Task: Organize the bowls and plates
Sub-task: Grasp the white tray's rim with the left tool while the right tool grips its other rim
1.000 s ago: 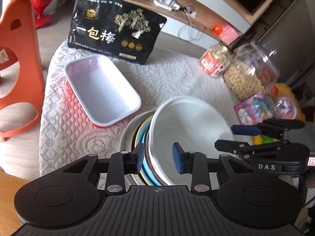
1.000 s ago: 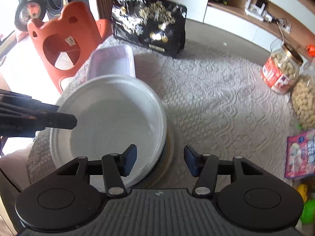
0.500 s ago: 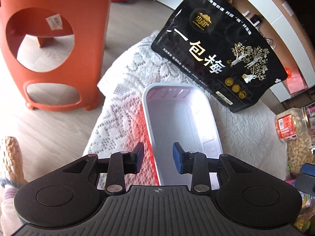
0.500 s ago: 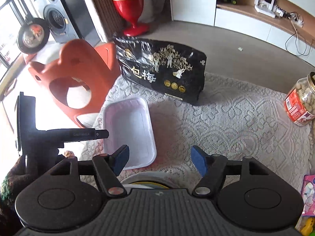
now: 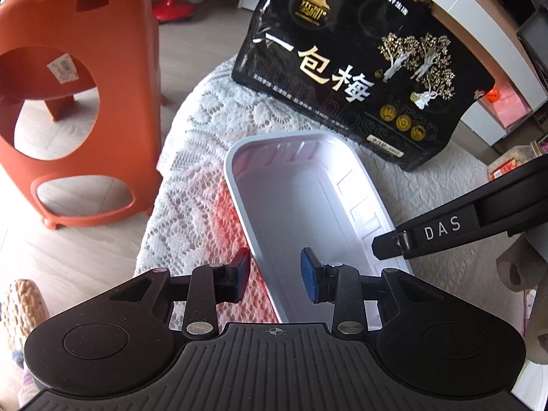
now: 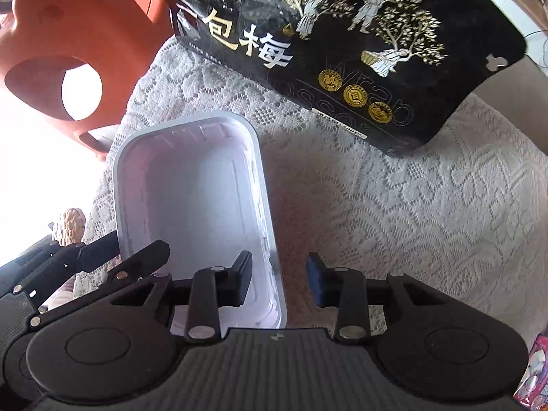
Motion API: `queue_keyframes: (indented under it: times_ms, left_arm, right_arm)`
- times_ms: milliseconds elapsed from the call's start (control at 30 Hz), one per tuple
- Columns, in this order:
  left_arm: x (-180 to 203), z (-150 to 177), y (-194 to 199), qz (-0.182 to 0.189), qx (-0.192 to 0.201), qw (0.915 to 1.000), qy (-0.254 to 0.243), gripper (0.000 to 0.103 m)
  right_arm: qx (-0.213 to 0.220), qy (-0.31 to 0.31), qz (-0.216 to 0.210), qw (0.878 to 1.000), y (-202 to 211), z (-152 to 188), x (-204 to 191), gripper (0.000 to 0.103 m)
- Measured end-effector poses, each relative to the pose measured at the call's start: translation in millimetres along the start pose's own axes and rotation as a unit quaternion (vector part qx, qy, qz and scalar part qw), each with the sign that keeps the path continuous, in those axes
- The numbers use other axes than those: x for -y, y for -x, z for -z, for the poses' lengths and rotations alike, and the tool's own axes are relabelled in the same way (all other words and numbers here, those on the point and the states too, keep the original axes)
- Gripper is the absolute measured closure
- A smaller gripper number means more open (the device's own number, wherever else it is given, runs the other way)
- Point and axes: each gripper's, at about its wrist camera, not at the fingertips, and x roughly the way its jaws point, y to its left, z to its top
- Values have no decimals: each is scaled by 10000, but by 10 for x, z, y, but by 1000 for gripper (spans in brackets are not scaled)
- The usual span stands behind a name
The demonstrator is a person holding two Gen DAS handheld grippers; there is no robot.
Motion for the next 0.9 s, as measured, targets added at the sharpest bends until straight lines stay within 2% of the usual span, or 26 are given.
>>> queue_keyframes:
  times_ms: [100,300,400,467,533,733,900]
  left_arm:
    - [13,14,-10,-26,8,10000,-49,68]
    - [9,19,-75,-12,-135,9999,-27,68]
    - [-6,16,-88,13,-159,9999,28,68]
    - [-10,16,-89,25,-162,9998,57,68]
    - [-12,18,-87,22,-161,9998,70,69]
    - [-17,5,-45,46,-137,9998,107,73]
    - [-39,-38,210,437,231,9985,255,75]
  right_arm:
    - [-101,161,156,9997,-109,-46,1,68]
    - [-282,220,34,9994,-284,-62,-20,68]
    - [-212,350,-9,9992,-254,-52,-67,68]
    - [-197,460,-8,9987,-244,-35,-122,71]
    - [-201,565,42,9982,-245,-16,-189,80]
    - [152,387,80,9991,-71,45,-254,84]
    - [573,156,150,9981,277,198,-232,83]
